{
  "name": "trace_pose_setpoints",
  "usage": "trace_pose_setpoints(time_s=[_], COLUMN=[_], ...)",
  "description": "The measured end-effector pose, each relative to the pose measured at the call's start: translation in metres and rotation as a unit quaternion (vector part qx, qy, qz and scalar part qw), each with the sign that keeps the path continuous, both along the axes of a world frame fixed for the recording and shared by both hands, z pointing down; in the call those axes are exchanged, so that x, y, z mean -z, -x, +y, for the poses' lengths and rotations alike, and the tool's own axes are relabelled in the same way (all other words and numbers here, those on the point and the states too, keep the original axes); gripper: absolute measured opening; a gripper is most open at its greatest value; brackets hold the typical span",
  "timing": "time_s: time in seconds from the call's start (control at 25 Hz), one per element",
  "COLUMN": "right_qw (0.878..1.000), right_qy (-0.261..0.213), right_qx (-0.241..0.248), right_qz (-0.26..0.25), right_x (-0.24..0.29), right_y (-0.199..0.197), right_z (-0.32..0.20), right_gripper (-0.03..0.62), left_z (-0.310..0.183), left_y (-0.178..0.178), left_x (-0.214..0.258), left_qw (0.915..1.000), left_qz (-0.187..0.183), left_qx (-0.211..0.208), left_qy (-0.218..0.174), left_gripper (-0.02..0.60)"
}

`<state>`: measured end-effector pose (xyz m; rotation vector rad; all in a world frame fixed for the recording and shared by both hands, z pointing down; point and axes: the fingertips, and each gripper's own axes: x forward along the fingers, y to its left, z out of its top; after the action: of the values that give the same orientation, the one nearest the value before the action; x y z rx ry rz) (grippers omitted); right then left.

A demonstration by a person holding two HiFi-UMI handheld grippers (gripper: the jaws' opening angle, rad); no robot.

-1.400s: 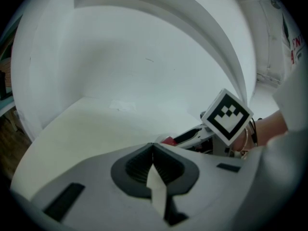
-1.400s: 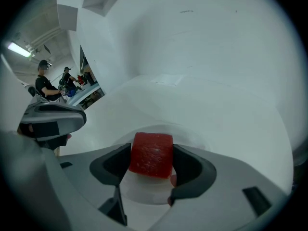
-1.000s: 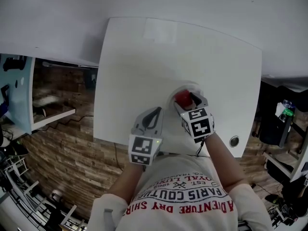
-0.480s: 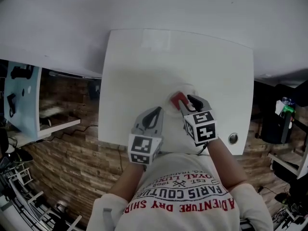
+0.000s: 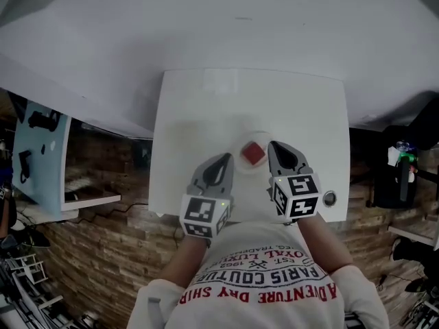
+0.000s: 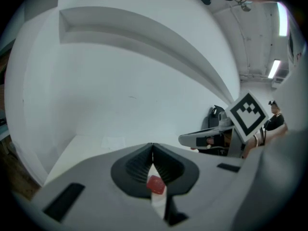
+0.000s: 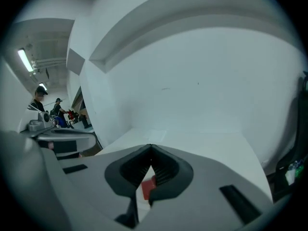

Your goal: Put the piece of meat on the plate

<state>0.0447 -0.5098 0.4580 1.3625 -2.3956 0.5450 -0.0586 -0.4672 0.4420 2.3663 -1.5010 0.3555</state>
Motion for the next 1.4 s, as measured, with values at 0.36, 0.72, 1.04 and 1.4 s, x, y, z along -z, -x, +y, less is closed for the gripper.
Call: trace_pose_setpoints(time_s=[0.36,0.72,1.04,1.4], right_qw=[0.997,0.993,0.989,0.991], right_qy=[-0.080,-0.115,-0.144,-0.130], right_qx=[-0.005,-0.013,-0.045,-0.041], right_qz=[-0.001,0.010,0.005,0.015], right_x=[0.052,0.071,0.080,0.071], right_y=[-0.003,-0.005,-0.017,-0.019], right_z=[0.030,0.044,0.050,0.055], right_gripper=[0.012,0.012,0.012,0.012], left_z=[0.006,0.011,0.018,0.022], left_y=[-0.005,-0.004,-0.004,-0.008], left_x=[0.053,0.071,0.072,0.071], left_qw=[0.9972,0.9951,0.9948,0.9949], left_qz=[0.007,0.009,0.008,0.008], left_qx=[-0.017,-0.019,-0.022,-0.023], left_qy=[-0.072,-0.096,-0.099,-0.098], left_gripper=[0.006,0.006,0.006,0.006])
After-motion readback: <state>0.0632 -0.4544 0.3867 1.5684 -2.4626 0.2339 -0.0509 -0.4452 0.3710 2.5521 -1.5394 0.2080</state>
